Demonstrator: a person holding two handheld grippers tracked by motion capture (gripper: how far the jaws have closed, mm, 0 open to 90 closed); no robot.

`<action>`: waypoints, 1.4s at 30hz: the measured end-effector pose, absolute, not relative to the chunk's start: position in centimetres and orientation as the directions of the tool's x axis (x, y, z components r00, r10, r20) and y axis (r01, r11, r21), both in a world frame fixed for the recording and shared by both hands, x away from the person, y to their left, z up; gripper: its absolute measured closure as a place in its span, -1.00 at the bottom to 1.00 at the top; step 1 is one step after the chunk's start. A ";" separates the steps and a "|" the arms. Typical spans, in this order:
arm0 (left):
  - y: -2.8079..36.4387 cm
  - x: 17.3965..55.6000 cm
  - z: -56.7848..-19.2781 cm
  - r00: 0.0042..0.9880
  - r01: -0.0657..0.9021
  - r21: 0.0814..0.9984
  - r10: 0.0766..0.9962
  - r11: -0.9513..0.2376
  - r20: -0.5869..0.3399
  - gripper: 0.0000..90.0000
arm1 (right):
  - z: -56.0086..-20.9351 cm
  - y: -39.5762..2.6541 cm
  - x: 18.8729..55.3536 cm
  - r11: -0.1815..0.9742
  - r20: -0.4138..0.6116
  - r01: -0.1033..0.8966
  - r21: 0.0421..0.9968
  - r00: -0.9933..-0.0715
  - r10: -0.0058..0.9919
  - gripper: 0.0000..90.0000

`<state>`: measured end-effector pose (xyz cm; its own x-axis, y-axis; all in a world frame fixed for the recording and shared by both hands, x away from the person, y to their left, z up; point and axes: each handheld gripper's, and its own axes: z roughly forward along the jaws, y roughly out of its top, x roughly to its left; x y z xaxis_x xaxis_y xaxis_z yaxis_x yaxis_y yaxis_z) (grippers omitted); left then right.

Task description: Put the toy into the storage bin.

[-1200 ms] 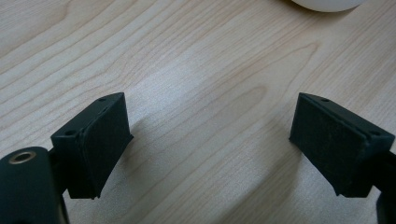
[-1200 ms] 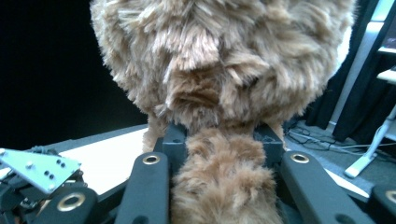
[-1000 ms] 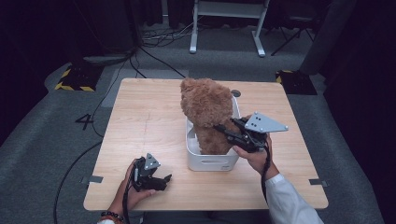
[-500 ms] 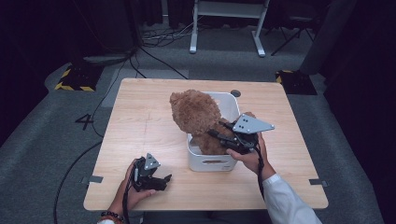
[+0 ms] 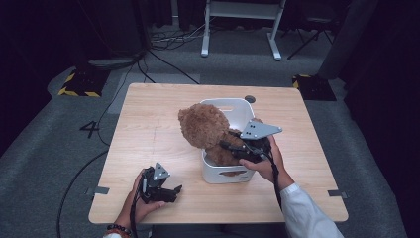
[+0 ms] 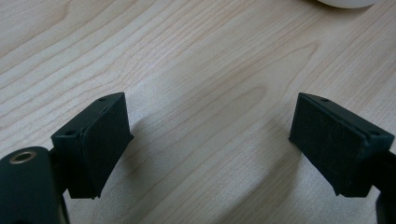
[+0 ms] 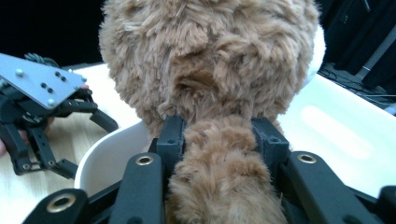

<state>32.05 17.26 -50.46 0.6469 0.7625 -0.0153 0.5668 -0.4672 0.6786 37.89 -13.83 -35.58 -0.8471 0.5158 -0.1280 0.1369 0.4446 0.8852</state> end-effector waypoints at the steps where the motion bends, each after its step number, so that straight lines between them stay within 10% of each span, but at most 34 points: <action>1: 17.3 32.1 -50.5 0.647 0.567 0.679 0.762 -0.468 -0.015 -0.73 | -35.6 -13.7 37.9 0.454 -0.133 0.135 0.881 -0.850 0.510 0.38; 42: 17.3 32.0 -50.5 0.647 0.567 0.678 0.762 -0.468 -0.015 -0.72 | -37.0 -15.4 38.6 0.587 -0.074 0.255 0.768 -0.876 0.477 0.35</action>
<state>32.05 17.26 -50.45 0.6470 0.7623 -0.0149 0.5669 -0.4679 0.6780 38.64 -15.41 -37.00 -0.8760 0.4766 -0.0735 0.2549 0.5871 0.7684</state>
